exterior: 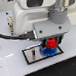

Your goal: Insert the blue gear onto the right peg, followed by the red gear

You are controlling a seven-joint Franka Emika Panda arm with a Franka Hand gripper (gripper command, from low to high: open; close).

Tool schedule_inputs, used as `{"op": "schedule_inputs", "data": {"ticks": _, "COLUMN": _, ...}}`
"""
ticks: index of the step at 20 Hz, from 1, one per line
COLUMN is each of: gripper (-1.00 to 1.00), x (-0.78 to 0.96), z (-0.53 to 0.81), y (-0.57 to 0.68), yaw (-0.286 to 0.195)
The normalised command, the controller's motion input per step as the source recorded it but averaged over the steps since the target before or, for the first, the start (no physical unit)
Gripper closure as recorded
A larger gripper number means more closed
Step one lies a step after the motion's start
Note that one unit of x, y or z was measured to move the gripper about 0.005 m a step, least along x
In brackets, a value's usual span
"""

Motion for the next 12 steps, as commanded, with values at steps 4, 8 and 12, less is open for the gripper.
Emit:
{"op": "schedule_inputs", "data": {"ticks": 4, "gripper": 1.0, "x": 0.03, "z": 0.07, "y": 0.01, "yaw": 0.0}}
{"op": "schedule_inputs", "data": {"ticks": 8, "gripper": 1.0, "x": 0.02, "z": 0.18, "y": -0.02, "yaw": 0.0}}
{"op": "schedule_inputs", "data": {"ticks": 12, "gripper": 1.0, "x": 0.01, "z": 0.3, "y": -0.01, "yaw": 0.0}}
